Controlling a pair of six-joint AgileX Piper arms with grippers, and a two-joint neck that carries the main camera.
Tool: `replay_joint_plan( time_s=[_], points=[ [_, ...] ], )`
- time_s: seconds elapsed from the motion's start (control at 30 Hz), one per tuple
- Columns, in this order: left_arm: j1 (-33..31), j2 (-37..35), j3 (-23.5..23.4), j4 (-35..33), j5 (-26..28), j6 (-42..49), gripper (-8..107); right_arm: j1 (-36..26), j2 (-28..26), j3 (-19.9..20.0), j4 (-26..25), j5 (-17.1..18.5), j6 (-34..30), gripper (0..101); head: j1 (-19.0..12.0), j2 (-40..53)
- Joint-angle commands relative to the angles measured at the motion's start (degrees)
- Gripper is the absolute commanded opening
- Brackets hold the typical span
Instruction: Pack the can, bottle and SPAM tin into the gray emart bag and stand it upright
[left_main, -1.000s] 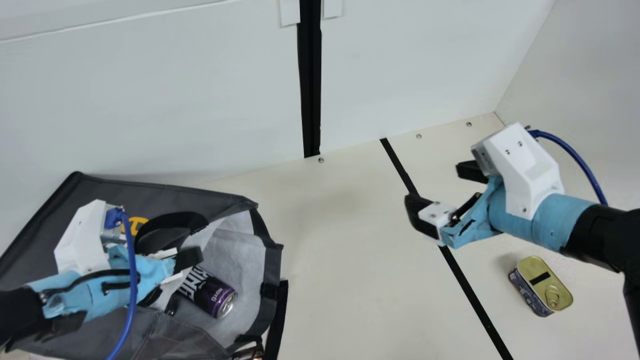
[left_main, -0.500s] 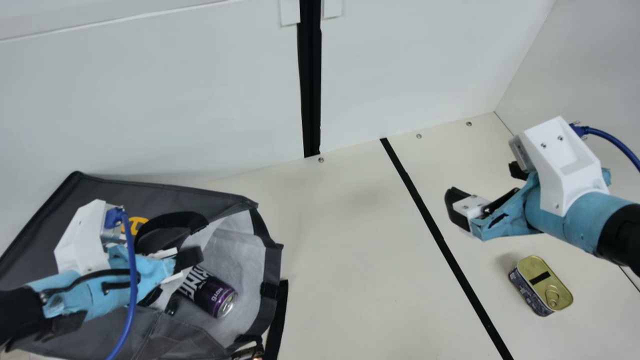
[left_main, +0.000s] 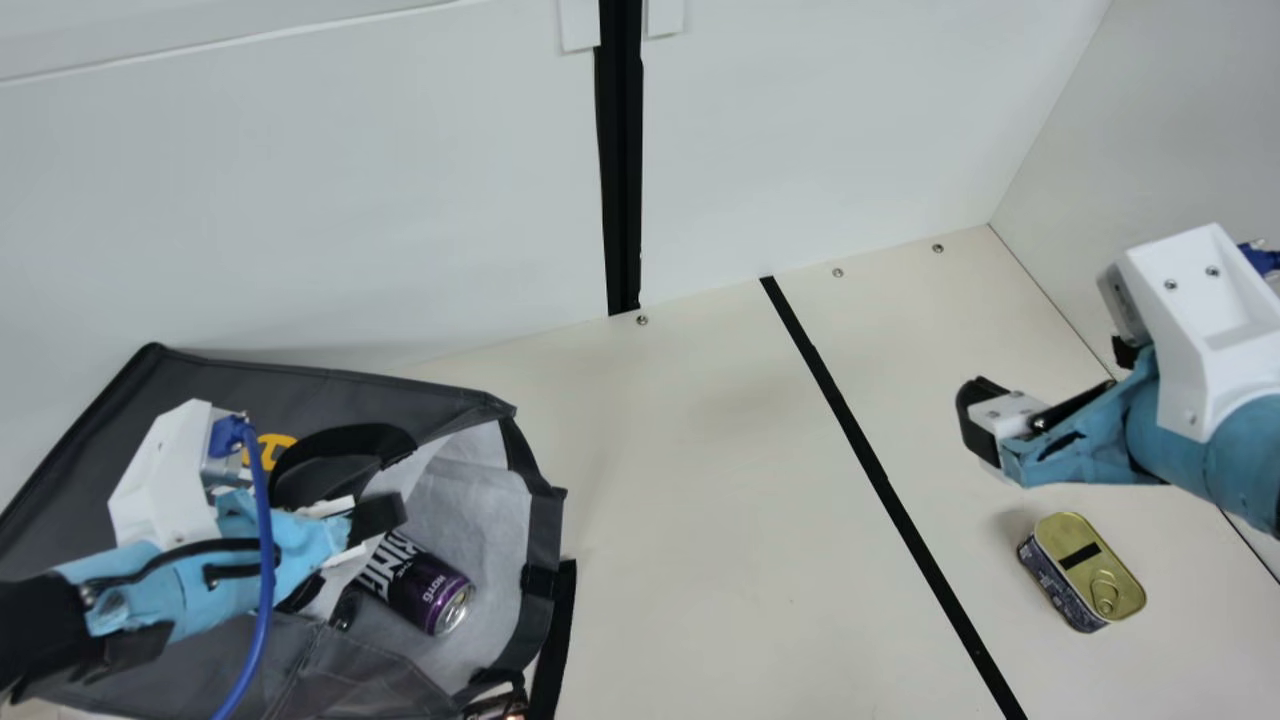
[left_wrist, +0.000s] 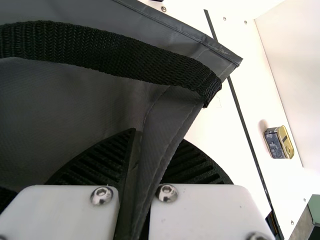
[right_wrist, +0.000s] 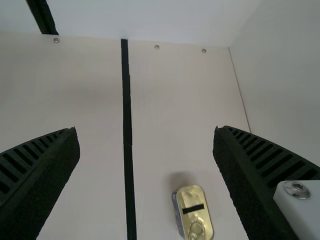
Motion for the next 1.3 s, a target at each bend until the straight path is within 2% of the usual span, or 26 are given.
replay_joint_plan(
  time_s=[0.0, 0.43, 0.8, 1.27],
  points=[
    [0.0, 0.0, 0.0, 0.0, 0.0, 0.0, -8, 0.32, -0.55, -0.24, -2.29, 0.98, 2.48, 95, -1.3, -0.05],
    [0.0, 0.0, 0.0, 0.0, 0.0, 0.0, -8, 6.28, -4.99, -2.98, -13.2, 8.06, 14.46, 95, -1.3, -0.05],
    [0.0, 0.0, 0.0, 0.0, 0.0, 0.0, -8, 10.37, -6.99, -1.17, -18.85, 8.06, 21.46, 95, -1.3, -0.05],
    [0.0, 0.0, 0.0, 0.0, 0.0, 0.0, -8, 8.79, -8.2, 0.17, -18.86, 8.06, 22.17, 95, -1.3, -0.05]
  ],
)
